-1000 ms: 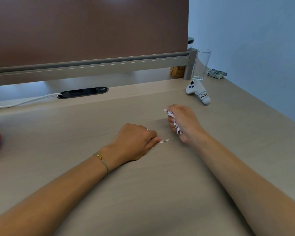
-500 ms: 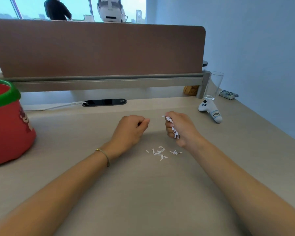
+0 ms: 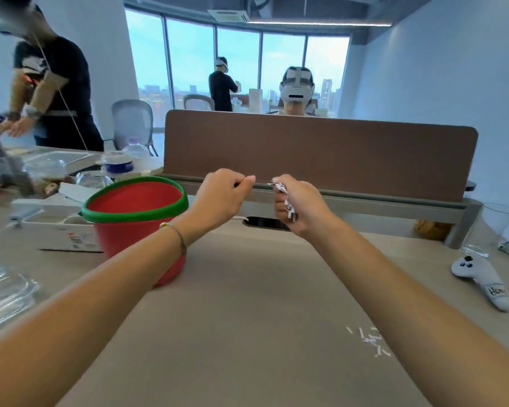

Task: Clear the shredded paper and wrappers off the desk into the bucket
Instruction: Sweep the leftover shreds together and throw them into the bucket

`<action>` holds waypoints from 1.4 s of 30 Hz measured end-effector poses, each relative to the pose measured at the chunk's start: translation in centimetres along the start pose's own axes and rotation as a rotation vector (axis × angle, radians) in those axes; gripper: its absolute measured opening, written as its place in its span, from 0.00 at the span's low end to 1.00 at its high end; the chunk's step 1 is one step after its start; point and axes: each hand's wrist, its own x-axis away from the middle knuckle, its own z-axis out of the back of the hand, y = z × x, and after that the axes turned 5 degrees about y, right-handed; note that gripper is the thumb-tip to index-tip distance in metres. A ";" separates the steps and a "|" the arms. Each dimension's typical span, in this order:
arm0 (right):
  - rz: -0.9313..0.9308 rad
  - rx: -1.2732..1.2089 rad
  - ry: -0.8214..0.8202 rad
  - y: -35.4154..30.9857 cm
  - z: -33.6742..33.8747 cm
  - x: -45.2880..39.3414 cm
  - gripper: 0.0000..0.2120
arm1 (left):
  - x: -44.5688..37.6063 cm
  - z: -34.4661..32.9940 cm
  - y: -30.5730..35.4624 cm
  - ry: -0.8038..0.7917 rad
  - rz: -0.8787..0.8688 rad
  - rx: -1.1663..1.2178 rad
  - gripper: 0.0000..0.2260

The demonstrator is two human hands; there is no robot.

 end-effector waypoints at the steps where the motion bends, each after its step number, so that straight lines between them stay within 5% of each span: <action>1: -0.009 0.002 -0.025 -0.1 -1.6 -0.5 0.16 | -0.4 1.3 -1.0 0.018 0.022 -0.012 0.25; 10: -0.039 0.040 -0.265 -0.1 -13.5 -4.1 0.17 | -2.3 10.3 -10.2 0.081 0.177 -0.206 0.26; 18: 0.023 0.160 -0.311 1.2 -19.3 -5.8 0.15 | -2.0 12.9 -15.0 -0.245 0.266 -0.475 0.21; 23: 0.085 0.282 -0.286 2.3 -20.9 -6.6 0.14 | -1.5 13.8 -15.1 -0.427 0.183 -0.528 0.04; 28: 0.208 0.382 -0.268 3.4 -21.7 -7.7 0.15 | -1.2 14.3 -15.1 -0.428 0.156 -0.528 0.14; 36: 0.636 0.794 -0.220 4.0 -21.6 -8.8 0.21 | -0.4 15.4 -14.1 -0.252 0.085 -0.732 0.11; 42: 0.755 1.015 -0.252 3.8 -21.2 -8.8 0.20 | -0.4 15.5 -14.0 -0.214 0.083 -0.741 0.11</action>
